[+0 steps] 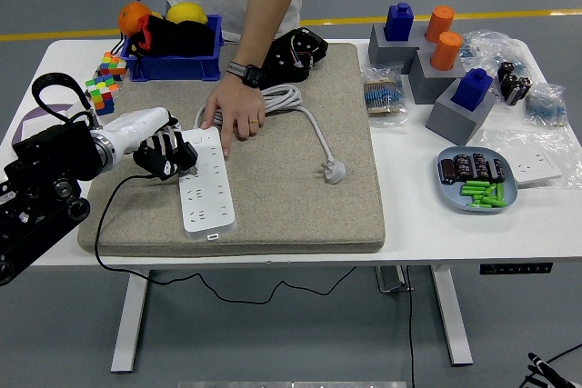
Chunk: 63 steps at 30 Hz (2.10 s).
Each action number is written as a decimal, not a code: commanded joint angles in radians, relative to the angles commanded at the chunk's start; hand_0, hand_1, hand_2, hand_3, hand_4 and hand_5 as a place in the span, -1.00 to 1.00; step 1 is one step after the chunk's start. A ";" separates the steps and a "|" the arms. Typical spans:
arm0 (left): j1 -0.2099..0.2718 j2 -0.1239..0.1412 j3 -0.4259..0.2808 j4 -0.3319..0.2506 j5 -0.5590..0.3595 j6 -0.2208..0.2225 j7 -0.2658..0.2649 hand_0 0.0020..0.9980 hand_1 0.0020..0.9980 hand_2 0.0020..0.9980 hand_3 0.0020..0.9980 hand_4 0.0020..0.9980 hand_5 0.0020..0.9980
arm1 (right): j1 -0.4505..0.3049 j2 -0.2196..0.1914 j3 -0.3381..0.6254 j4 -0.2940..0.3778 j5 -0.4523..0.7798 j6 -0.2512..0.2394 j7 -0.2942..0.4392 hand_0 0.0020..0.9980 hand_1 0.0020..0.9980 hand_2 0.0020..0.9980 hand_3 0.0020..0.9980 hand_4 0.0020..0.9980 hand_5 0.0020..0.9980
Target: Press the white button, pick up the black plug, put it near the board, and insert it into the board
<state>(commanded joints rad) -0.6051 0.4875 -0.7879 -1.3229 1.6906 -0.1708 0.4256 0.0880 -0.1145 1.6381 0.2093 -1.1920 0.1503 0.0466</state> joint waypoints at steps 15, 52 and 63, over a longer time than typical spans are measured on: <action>0.013 0.004 0.009 -0.004 -0.015 -0.003 -0.002 -0.52 -0.23 -0.19 -0.17 0.54 -1.00 | -0.001 -0.002 -0.010 0.000 0.005 -0.001 0.000 0.64 0.51 0.48 0.43 0.57 0.11; 0.045 0.055 -0.010 -0.135 -0.035 -0.028 0.042 -0.56 -0.26 -0.21 -0.22 0.53 -1.00 | -0.004 -0.001 0.006 0.001 0.002 -0.002 0.000 0.64 0.51 0.48 0.43 0.57 0.11; 0.074 0.023 -0.084 -0.095 -0.015 0.087 -0.091 -0.56 -0.24 -0.18 -0.18 0.55 -1.00 | -0.004 0.000 0.004 0.002 0.002 -0.001 0.001 0.64 0.51 0.48 0.43 0.57 0.11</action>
<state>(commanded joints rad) -0.5310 0.5109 -0.8721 -1.4176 1.6758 -0.0839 0.3348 0.0840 -0.1144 1.6421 0.2108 -1.1898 0.1495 0.0472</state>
